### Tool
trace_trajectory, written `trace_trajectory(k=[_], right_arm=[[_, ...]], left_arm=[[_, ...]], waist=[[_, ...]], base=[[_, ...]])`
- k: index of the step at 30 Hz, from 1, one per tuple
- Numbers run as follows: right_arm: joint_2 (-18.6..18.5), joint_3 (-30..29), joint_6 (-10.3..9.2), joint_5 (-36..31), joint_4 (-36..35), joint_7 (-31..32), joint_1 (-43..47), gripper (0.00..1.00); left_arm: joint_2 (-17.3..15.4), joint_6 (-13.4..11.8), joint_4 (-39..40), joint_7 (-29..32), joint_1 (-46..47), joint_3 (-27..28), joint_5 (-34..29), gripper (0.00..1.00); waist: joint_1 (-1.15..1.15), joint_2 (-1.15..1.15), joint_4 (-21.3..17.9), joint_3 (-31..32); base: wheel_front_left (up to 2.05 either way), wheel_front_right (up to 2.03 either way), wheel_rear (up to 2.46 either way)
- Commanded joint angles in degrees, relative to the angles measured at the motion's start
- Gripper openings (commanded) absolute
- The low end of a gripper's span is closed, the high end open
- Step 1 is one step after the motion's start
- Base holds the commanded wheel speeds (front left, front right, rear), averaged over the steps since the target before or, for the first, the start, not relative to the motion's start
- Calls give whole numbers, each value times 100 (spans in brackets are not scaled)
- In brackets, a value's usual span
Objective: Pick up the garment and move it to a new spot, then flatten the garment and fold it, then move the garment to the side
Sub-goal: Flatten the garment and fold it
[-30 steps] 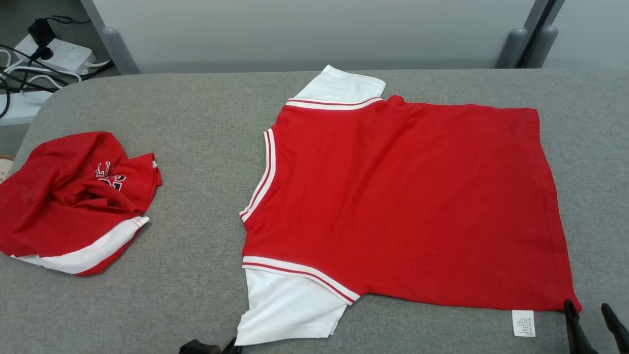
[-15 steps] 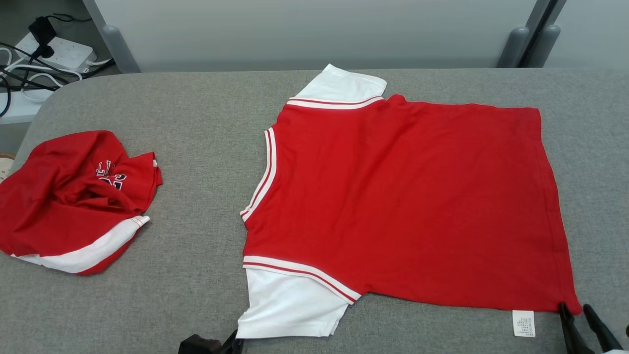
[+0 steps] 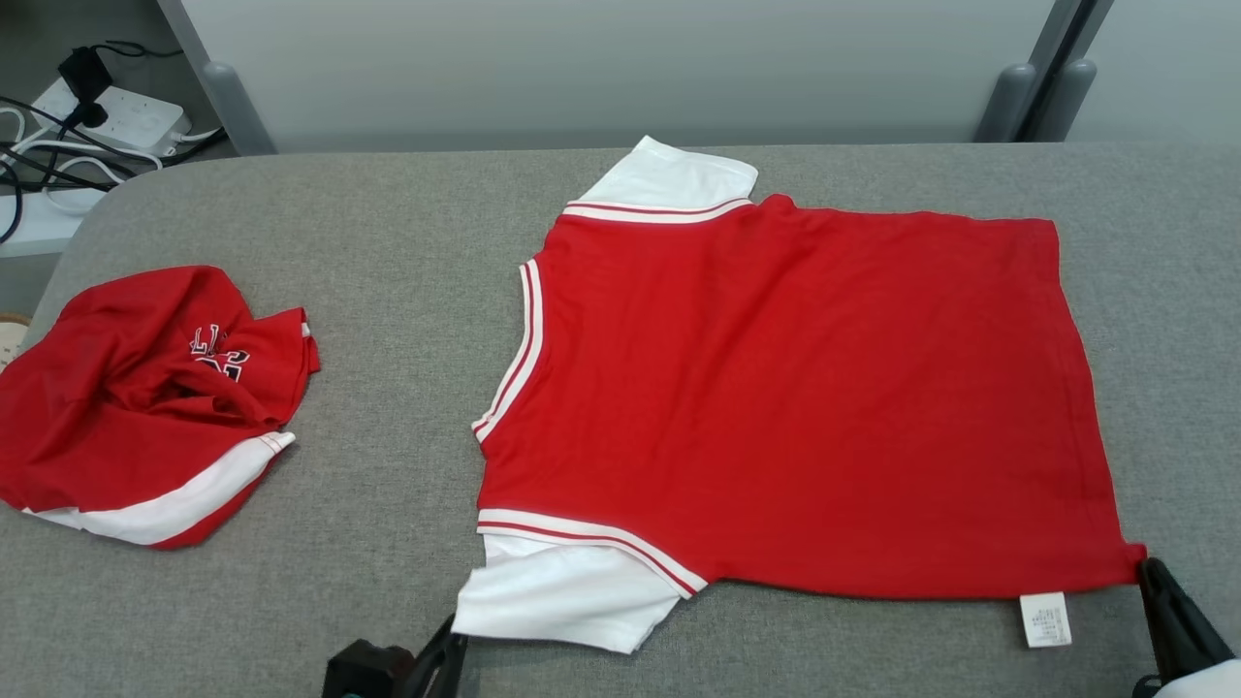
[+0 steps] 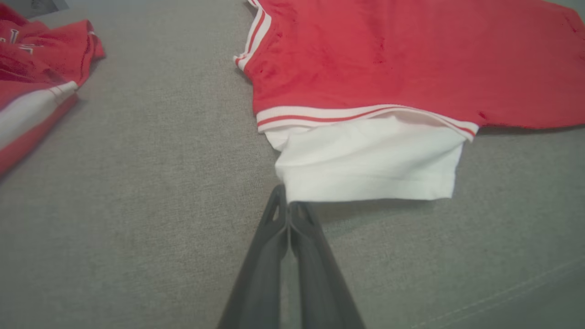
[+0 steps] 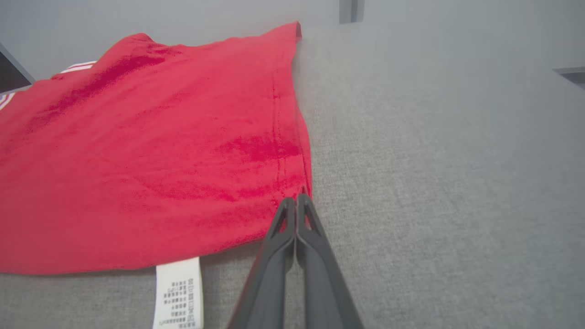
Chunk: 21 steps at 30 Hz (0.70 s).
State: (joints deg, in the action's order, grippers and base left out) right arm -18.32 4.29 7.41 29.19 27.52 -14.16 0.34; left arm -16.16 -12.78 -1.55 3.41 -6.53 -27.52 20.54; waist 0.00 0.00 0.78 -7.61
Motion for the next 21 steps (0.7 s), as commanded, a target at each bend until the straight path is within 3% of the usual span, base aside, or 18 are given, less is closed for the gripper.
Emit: trace_trajectory(k=[1, 12, 21], right_arm=[[-256, 27, 8, -85, -317, -83, -38, 0], [-468, -302, 8, -213, -1592, 477, 496, 0], [-388, -840, 8, -8, -3034, 1664, 1622, 0]], left_arm=[[-172, -92, 310, -80, 339, 300, 1, 0], [-740, -438, 1990, 589, 143, 663, -92, 0], [-1309, -867, 3389, 1773, -655, 696, -336, 0]], waist=[[0, 0, -16, 32], [0, 0, -11, 213], [0, 0, 62, 212]], base=[[0, 0, 0], [0, 0, 0], [0, 0, 0]])
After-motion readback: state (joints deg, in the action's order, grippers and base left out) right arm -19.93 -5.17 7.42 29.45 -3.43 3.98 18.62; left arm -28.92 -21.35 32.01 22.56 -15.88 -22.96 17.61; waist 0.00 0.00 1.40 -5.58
